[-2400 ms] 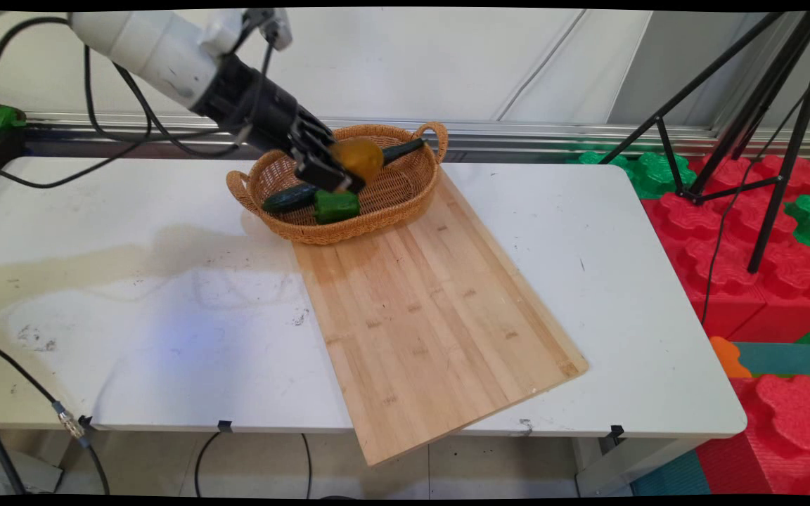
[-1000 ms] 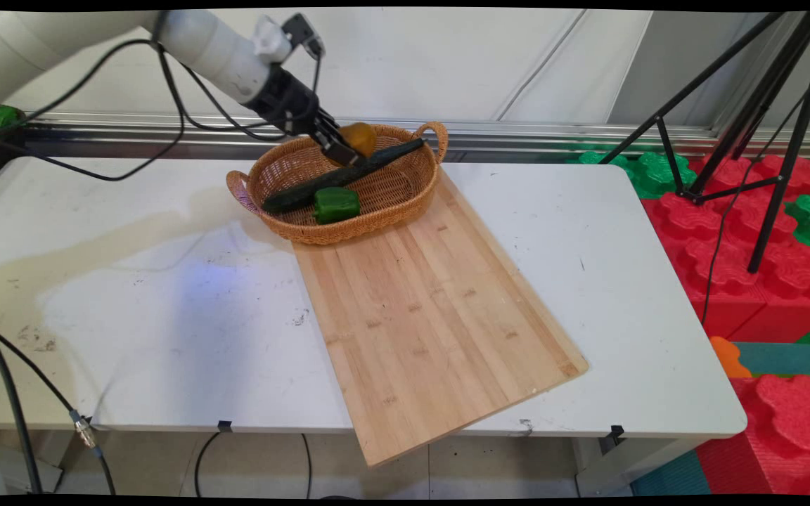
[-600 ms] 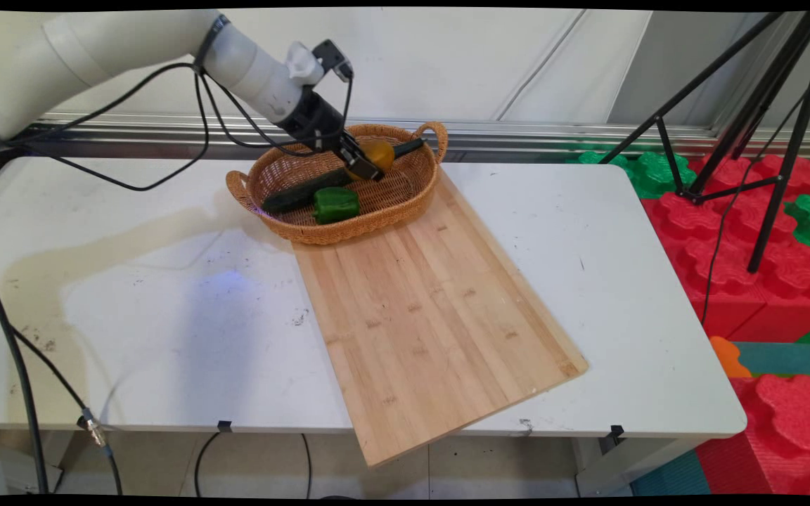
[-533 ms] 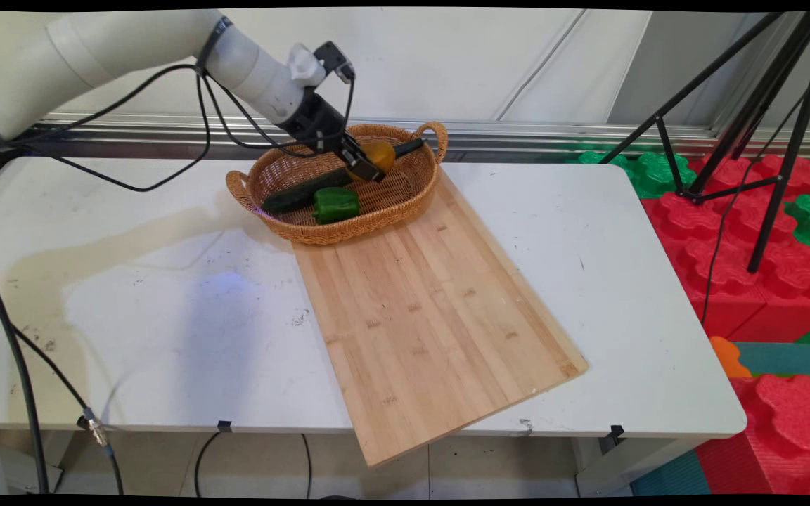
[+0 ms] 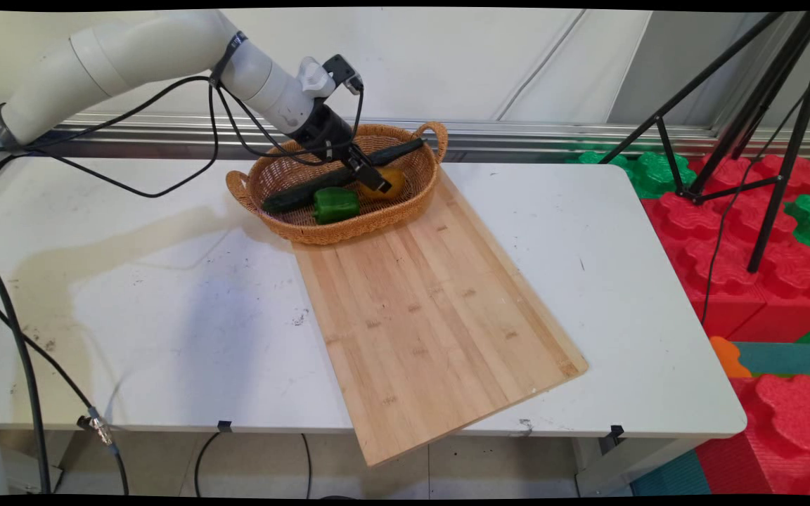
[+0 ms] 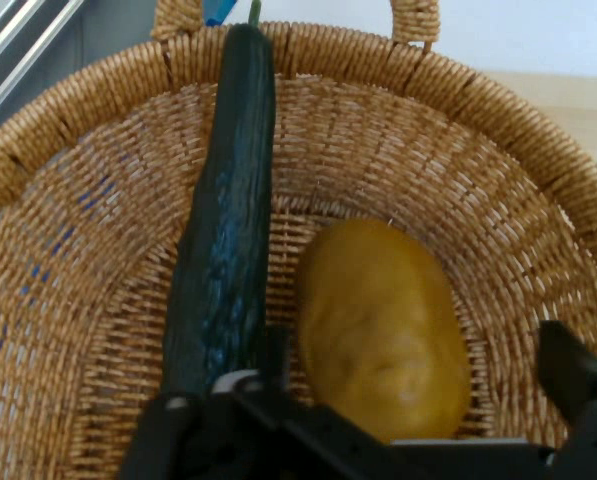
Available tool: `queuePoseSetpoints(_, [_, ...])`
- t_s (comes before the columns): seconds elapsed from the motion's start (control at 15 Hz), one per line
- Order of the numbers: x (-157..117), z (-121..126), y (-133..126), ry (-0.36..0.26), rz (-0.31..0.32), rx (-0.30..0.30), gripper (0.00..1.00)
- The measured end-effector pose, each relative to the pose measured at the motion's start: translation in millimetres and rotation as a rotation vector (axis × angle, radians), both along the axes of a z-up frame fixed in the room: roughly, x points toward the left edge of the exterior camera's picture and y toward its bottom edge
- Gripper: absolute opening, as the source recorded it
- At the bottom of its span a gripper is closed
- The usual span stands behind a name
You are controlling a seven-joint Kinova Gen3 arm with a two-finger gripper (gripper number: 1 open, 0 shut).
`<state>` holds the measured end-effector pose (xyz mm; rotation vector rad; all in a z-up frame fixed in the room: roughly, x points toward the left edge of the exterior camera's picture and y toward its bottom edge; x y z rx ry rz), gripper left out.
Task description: Place the picked object in the vegetable basket
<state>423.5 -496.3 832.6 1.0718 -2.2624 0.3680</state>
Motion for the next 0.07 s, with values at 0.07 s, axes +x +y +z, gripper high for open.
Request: queuePoseSetpoints(0.07, [-0.2, -0.2, -1.3, 0.003, -0.002, -0.003, 1.0])
